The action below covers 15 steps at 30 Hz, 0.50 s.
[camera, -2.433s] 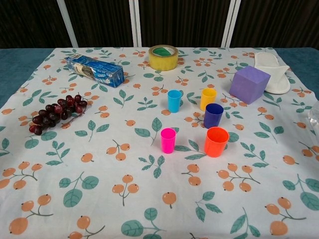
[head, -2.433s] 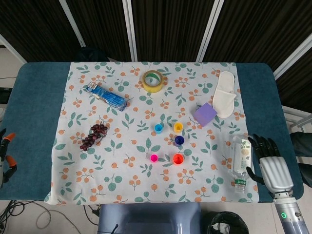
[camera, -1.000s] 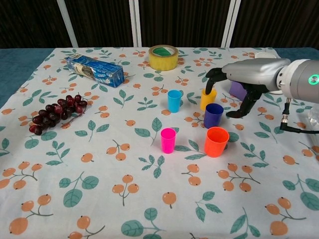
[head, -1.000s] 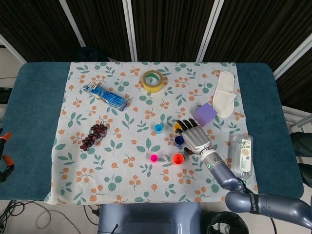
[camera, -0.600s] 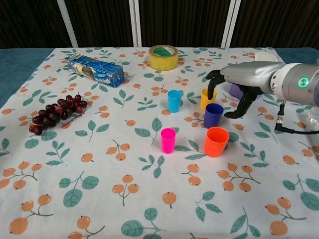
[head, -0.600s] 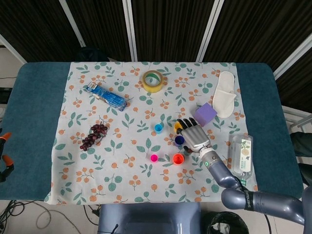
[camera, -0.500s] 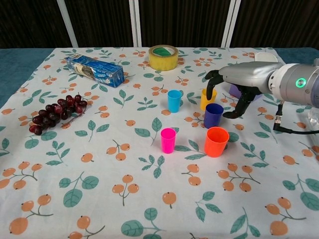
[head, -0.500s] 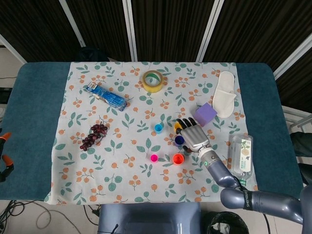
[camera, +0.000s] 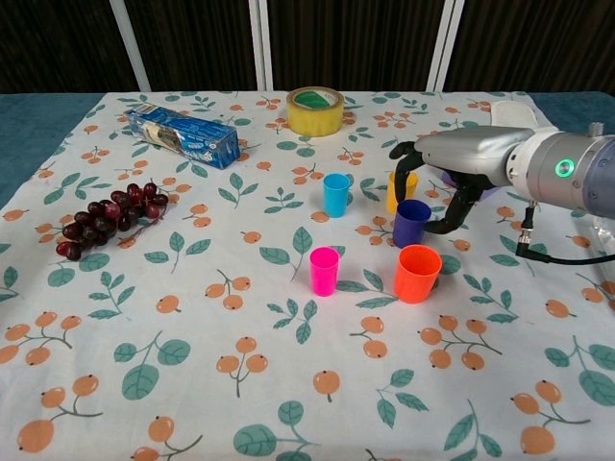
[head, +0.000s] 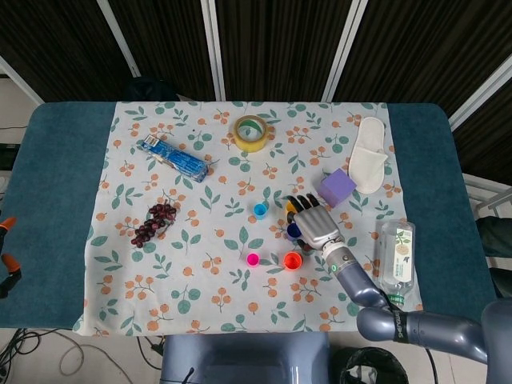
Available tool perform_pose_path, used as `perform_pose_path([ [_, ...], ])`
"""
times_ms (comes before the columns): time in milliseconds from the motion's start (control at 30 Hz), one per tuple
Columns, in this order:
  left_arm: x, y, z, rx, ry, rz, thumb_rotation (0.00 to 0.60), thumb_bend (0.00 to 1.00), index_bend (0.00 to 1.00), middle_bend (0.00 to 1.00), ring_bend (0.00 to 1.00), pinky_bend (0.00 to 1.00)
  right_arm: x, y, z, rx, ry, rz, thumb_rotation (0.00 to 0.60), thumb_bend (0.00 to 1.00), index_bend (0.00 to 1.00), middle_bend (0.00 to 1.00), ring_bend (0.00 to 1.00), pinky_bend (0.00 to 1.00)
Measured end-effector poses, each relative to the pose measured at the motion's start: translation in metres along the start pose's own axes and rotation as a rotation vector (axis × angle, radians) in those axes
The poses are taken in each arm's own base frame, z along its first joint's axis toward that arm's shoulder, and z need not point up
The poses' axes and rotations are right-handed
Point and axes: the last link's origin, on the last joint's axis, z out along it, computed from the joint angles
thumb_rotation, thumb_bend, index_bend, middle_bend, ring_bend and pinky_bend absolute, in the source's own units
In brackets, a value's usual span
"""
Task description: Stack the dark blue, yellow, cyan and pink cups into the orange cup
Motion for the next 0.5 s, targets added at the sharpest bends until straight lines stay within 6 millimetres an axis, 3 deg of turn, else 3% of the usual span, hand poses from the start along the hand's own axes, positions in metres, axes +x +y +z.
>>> perform_pose_path([
  [500,0.0002,-0.0005,0.0001,0.005,0.0,0.003,0.6,0.8,0.15,0.03,0.0,0.0,-0.0014,-0.001,0.0071,-0.008,0.004,0.006,0.6,0.4,0.44,0.0,0.0,0.0],
])
